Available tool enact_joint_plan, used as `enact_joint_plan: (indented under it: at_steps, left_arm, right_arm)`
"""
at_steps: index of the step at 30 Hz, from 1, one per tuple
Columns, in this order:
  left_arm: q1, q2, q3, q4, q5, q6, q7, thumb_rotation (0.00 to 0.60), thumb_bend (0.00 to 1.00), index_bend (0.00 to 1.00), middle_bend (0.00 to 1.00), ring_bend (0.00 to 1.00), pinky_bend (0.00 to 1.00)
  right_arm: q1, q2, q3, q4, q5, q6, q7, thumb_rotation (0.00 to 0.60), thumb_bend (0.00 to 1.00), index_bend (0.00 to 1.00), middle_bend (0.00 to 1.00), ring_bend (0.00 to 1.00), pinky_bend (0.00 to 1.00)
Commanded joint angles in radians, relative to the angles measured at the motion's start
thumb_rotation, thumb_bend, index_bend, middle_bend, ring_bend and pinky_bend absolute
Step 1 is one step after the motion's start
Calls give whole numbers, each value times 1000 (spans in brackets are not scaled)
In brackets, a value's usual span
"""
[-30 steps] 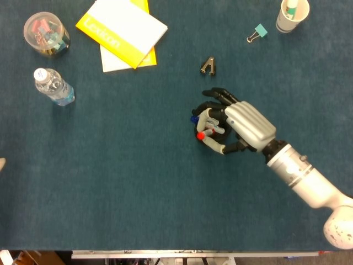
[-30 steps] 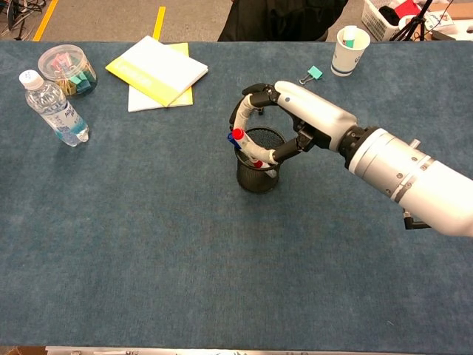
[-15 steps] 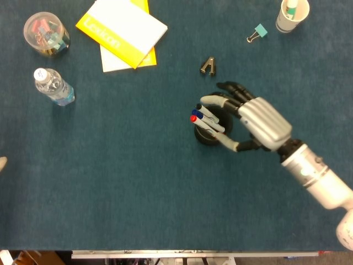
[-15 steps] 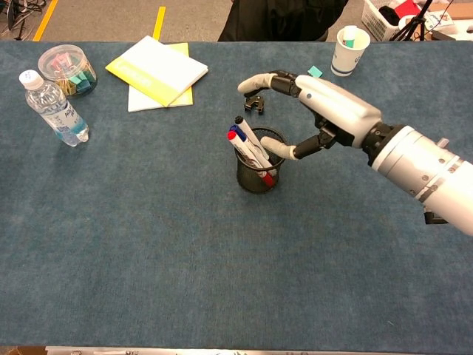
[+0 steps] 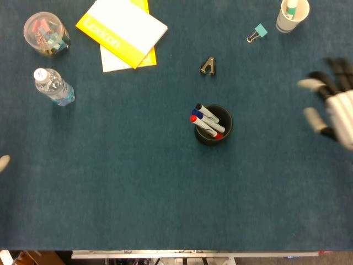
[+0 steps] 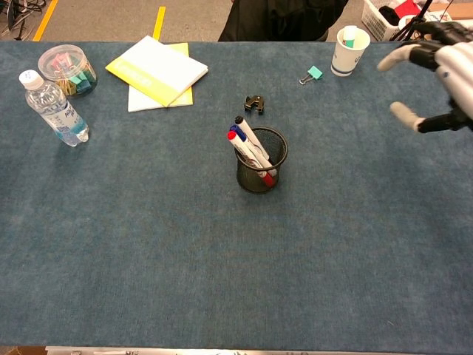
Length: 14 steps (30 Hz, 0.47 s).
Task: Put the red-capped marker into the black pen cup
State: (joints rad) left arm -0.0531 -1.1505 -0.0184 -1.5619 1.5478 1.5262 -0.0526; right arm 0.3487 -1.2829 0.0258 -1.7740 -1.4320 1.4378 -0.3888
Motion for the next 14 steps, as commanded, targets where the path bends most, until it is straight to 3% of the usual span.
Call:
enact_joint_plan:
  at_steps: [1, 14]
  left_arm:
    - [-2, -6, 0, 7, 3, 1, -5, 600, 150, 185, 178, 174, 139]
    - [-16, -32, -4, 30, 15, -2, -12, 600, 150, 186, 178, 174, 139]
  right_arm:
    - [-44, 33, -5, -15, 29, 38, -9, 600, 340, 332, 283, 62, 0]
    - [-180, 67, -22, 7, 46, 131, 54, 600, 340, 334, 283, 62, 0]
